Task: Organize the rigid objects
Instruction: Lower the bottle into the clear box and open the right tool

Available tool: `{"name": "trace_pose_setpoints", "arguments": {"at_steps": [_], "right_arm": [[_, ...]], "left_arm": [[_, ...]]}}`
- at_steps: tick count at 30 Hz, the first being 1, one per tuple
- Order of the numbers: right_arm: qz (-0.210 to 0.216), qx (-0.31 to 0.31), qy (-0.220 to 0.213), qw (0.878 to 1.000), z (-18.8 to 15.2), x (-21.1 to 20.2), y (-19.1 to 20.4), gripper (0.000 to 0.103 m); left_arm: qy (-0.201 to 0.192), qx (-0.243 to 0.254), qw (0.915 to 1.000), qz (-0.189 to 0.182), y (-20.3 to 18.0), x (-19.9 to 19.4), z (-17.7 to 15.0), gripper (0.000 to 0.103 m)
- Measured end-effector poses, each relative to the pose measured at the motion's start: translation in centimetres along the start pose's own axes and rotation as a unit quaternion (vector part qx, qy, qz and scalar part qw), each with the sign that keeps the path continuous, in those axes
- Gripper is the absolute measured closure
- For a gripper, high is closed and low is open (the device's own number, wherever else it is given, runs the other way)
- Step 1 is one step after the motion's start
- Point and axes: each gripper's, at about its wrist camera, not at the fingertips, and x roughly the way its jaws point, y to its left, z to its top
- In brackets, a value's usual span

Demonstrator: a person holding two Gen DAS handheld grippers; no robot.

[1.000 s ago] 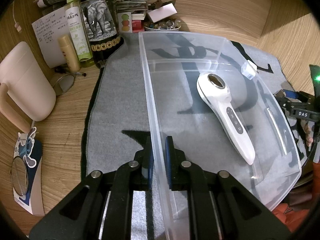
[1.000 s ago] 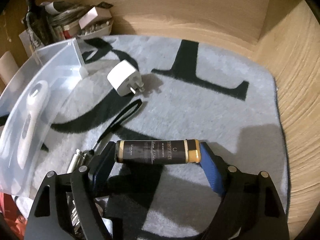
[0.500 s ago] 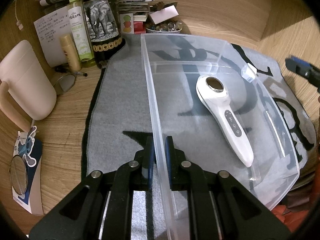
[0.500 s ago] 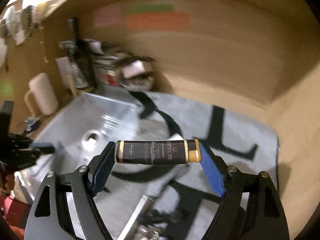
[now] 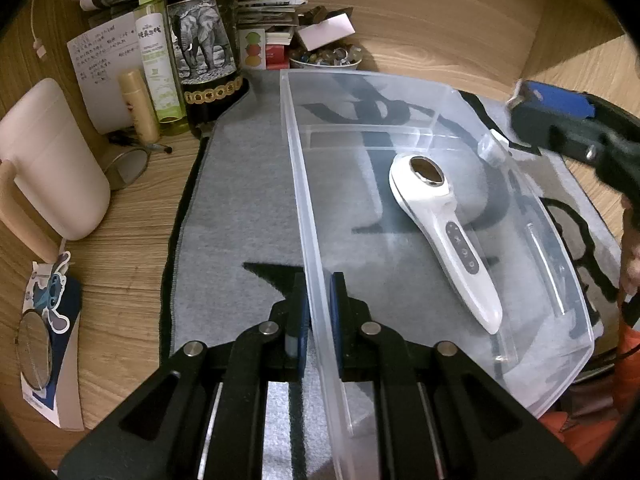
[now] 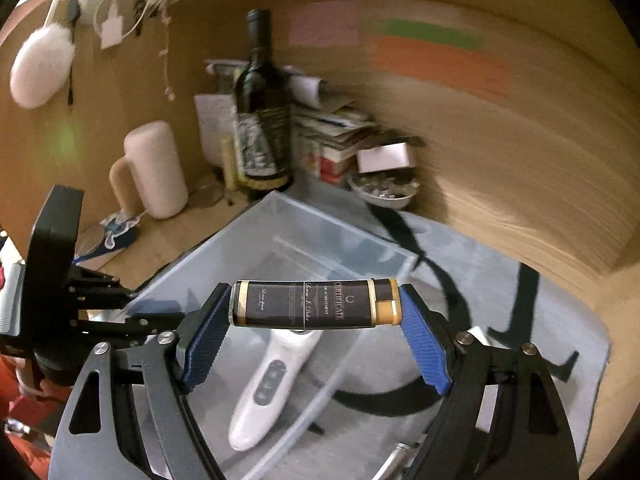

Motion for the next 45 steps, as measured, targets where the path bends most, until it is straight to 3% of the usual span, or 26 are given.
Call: {"name": "trace_pose_setpoints", "arguments": {"at_steps": [16, 25, 35, 45], "right_arm": [[0.019, -0.098, 0.085, 0.991, -1.7, 3.8, 4.9, 0.023], [0.02, -0.125, 0.105, 0.986, -2.3, 4.3, 5.9, 0.023], [0.012, -0.111, 0.087, 0.99, -2.0, 3.4, 5.5, 0.023], [-0.013, -0.072, 0.035, 0.997, -0.5, 0.4, 3.0, 0.022]], "left_arm": [[-0.001, 0.003, 1.0, -0.003, -0.1, 0.0, -0.1, 0.093], [-0.001, 0.003, 1.0, -0.003, -0.1, 0.0, -0.1, 0.093], [-0.002, 0.004, 1.0, -0.004, -0.1, 0.0, -0.1, 0.093], [-0.001, 0.004, 1.0, -0.004, 0.0, 0.0, -0.1, 0.093]]}}
